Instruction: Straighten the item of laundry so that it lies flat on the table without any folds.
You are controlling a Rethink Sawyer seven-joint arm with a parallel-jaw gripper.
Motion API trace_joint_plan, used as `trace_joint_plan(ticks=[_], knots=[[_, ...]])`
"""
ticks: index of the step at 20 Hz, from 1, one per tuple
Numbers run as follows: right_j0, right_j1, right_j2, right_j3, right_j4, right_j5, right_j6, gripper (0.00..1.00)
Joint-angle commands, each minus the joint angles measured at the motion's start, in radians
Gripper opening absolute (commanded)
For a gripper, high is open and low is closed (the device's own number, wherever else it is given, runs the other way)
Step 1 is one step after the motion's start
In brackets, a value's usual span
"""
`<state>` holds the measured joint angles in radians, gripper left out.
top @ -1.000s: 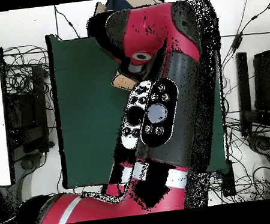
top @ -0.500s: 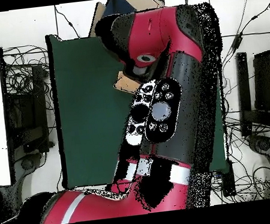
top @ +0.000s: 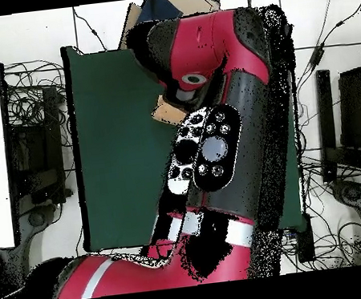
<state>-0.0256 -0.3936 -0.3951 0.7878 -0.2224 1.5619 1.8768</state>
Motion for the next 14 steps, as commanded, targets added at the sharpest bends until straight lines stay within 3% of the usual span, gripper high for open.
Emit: trace_joint_plan(ticks=[1,14], knots=[[-0.02,0.056,0.144,0.056,-0.062,-0.02,-0.283,0.0],[-0.058,0.144,0.179,-0.091,-0.093,0.018,-0.35,0.0]])
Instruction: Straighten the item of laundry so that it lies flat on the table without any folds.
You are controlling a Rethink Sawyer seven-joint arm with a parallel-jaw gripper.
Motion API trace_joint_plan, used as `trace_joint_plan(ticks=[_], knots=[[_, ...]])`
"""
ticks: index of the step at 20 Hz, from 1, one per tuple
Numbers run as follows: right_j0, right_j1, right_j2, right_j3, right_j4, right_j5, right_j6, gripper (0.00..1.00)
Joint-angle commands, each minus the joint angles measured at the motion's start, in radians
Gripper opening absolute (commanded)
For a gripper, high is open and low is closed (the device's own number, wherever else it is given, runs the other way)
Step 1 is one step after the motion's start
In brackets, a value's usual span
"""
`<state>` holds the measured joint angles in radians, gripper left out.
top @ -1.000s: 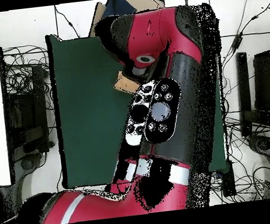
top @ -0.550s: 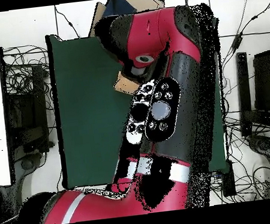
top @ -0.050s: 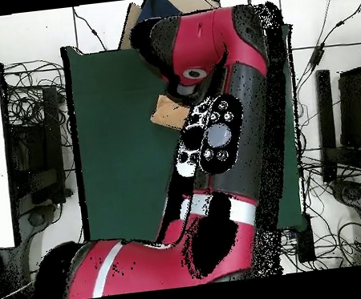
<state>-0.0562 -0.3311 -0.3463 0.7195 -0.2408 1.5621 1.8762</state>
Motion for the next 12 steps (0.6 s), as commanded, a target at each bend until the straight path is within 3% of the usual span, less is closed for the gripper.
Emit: trace_joint_plan(ticks=[1,12], knots=[[-0.032,0.093,0.134,-0.046,-0.079,0.025,-0.36,0.0],[-0.061,0.218,0.096,-0.312,-0.074,0.137,-0.479,0.0]])
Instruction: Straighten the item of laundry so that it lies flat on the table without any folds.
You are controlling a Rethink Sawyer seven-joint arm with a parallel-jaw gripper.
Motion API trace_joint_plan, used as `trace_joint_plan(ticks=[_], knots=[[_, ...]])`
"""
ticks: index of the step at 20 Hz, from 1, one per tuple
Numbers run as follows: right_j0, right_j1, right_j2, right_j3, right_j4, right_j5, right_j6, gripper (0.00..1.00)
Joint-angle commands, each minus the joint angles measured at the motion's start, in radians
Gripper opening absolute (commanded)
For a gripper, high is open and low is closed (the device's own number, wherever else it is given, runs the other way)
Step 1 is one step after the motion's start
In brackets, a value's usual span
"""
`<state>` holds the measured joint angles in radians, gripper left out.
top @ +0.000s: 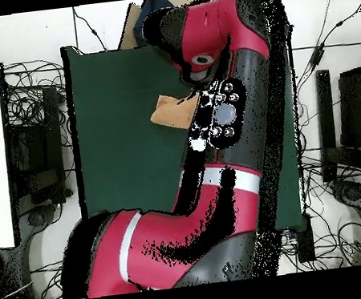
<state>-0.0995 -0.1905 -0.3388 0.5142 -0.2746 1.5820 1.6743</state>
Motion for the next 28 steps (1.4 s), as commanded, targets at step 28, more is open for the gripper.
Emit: trace_joint_plan(ticks=[28], knots=[[-0.069,-0.031,0.046,0.061,0.012,-0.167,0.007,0.0]])
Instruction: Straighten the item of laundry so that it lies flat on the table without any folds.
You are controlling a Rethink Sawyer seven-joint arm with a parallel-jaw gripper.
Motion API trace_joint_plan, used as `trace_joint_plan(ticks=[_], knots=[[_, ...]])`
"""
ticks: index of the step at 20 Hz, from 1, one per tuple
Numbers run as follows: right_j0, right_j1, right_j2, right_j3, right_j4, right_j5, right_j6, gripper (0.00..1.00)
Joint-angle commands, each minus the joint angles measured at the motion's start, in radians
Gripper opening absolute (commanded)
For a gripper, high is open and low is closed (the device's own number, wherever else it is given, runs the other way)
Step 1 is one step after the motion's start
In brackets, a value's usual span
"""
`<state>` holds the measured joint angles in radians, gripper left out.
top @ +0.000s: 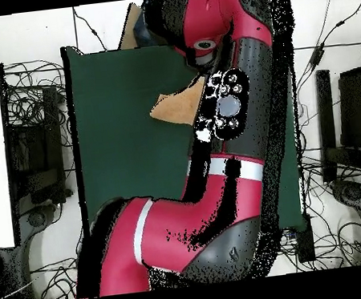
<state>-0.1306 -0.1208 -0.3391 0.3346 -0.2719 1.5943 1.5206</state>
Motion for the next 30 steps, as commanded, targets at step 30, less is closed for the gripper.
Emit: trace_joint_plan(ticks=[30], knots=[[0.055,-0.48,-0.109,0.924,-0.003,-0.562,0.291,0.0]])
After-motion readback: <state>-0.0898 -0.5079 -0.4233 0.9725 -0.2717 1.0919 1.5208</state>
